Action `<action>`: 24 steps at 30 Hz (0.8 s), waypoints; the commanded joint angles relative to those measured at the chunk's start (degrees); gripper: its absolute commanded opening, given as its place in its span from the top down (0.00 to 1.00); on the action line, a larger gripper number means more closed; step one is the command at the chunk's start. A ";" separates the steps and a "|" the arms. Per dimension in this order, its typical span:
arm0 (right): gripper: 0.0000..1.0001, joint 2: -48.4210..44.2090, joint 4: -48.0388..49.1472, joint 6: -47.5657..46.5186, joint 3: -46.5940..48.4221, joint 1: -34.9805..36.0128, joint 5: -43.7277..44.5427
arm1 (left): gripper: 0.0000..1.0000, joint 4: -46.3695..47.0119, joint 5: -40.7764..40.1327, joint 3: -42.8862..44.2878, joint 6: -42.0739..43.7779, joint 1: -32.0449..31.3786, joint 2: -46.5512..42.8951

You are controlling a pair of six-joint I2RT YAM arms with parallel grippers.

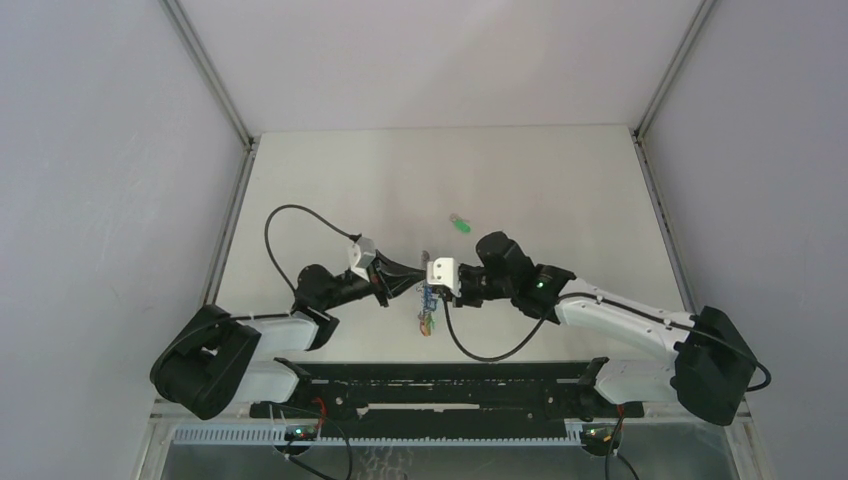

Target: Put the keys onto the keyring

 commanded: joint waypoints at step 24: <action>0.69 0.83 19.78 34.39 2.32 -12.97 -26.54 | 1.00 6.24 -1.72 0.10 0.93 0.31 -1.96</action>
